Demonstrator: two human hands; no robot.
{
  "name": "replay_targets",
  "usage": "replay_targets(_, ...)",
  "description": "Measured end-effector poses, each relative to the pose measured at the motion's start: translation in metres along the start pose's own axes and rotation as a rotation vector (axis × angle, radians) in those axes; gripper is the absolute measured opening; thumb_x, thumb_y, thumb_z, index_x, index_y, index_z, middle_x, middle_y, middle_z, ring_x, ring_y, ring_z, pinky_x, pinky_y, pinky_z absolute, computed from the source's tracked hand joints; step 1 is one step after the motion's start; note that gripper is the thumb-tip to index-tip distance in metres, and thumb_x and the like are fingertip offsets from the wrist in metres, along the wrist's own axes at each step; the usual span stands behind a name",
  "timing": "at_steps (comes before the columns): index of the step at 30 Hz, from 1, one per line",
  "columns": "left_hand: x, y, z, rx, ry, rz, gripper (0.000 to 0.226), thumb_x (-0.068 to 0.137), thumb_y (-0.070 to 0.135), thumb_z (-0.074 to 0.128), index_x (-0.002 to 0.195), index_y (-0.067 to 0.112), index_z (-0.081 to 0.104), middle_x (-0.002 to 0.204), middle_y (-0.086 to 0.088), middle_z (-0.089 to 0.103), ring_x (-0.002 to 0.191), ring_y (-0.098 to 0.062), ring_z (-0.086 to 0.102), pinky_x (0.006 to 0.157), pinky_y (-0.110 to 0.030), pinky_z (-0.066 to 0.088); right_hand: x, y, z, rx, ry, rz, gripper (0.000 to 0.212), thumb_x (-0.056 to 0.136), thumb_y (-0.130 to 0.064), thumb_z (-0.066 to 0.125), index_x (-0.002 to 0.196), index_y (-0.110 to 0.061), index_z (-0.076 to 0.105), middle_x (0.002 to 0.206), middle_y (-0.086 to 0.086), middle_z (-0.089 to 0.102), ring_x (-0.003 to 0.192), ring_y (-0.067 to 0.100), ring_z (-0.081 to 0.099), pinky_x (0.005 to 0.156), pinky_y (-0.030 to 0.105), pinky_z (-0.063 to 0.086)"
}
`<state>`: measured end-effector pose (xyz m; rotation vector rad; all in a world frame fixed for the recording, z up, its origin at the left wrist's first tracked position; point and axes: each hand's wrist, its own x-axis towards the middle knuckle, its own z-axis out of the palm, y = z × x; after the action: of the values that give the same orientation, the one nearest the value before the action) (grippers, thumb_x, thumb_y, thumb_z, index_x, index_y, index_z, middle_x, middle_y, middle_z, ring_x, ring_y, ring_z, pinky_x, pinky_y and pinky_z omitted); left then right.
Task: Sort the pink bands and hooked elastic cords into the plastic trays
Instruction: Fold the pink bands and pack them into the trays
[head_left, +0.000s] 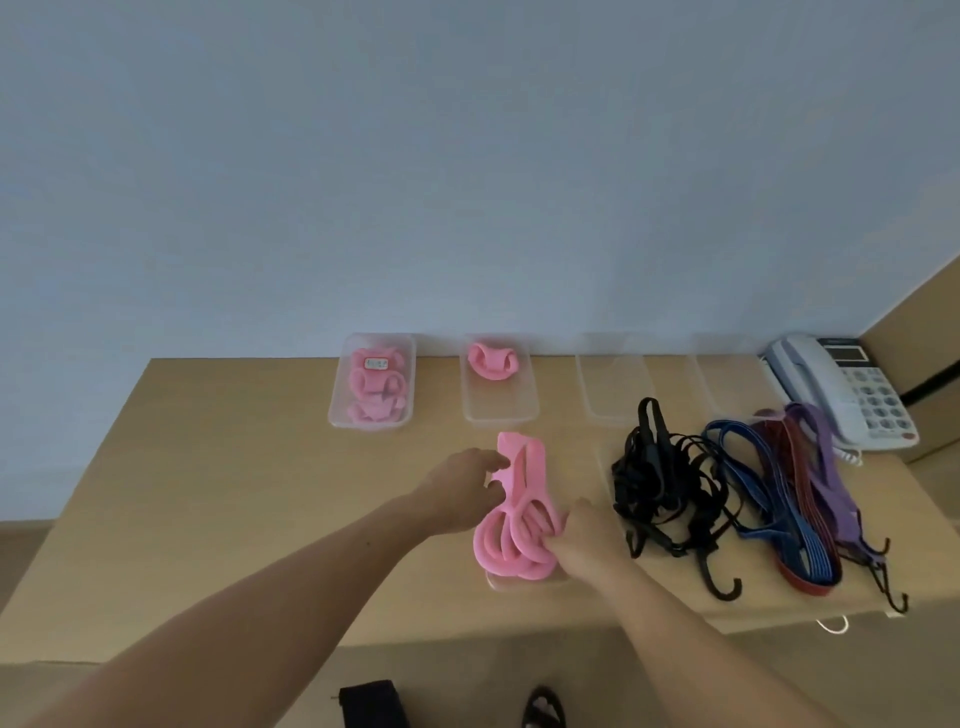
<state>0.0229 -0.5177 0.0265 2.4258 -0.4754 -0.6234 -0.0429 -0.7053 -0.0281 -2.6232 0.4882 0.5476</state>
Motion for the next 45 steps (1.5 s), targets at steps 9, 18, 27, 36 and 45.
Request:
replay_targets(9,0.002,0.03,0.0,0.035,0.05,0.01,0.047,0.094,0.021,0.052,0.14,0.022,0.05,0.137,-0.003,0.055,0.116,-0.021,0.056,0.095,-0.032,0.046,0.005,0.0,-0.026,0.264,-0.035,-0.018,0.023,0.078,-0.03,0.061,0.068,-0.016,0.046,0.063,-0.003,0.049,0.053,0.015,0.044,0.047,0.025,0.031)
replay_targets(18,-0.001,0.066,-0.048,-0.079,0.114,0.121,0.027,0.095,0.023,0.058,0.119,0.011,0.065,0.119,-0.005,0.068,0.104,-0.016,0.06,0.085,-0.022,0.045,-0.009,-0.046,-0.135,0.519,0.157,-0.475,0.025,0.083,-0.012,0.066,0.096,-0.033,0.074,0.085,-0.031,0.064,0.083,-0.012,0.06,0.075,0.007,0.044)
replay_targets(27,-0.029,0.102,-0.117,-0.509,0.221,0.161,0.017,0.094,0.026,0.064,0.093,0.009,0.067,0.081,-0.009,0.071,0.074,-0.021,0.067,0.075,-0.037,0.056,-0.032,-0.084,-0.2,0.779,0.283,-0.57,0.013,0.085,-0.026,0.073,0.096,-0.031,0.068,0.092,-0.014,0.072,0.084,0.002,0.067,0.069,0.014,0.049)
replay_targets(36,-0.054,0.101,-0.134,-0.814,0.244,0.099,0.017,0.089,0.0,0.058,0.104,0.003,0.051,0.086,-0.021,0.069,0.068,-0.037,0.07,0.059,-0.038,0.058,-0.045,-0.108,-0.229,0.82,0.21,-0.628,0.014,0.09,-0.029,0.065,0.085,-0.019,0.073,0.074,-0.005,0.073,0.059,0.01,0.063,0.056,0.025,0.046)
replay_targets(45,-0.07,0.11,-0.155,-0.822,0.088,0.113,0.043,0.09,0.045,0.053,0.101,0.004,0.057,0.091,-0.023,0.074,0.08,-0.043,0.071,0.058,-0.035,0.056,-0.057,-0.121,-0.241,0.773,0.159,-0.727,0.003,0.088,-0.016,0.07,0.088,-0.014,0.071,0.069,0.001,0.072,0.053,0.007,0.061,0.05,0.017,0.045)
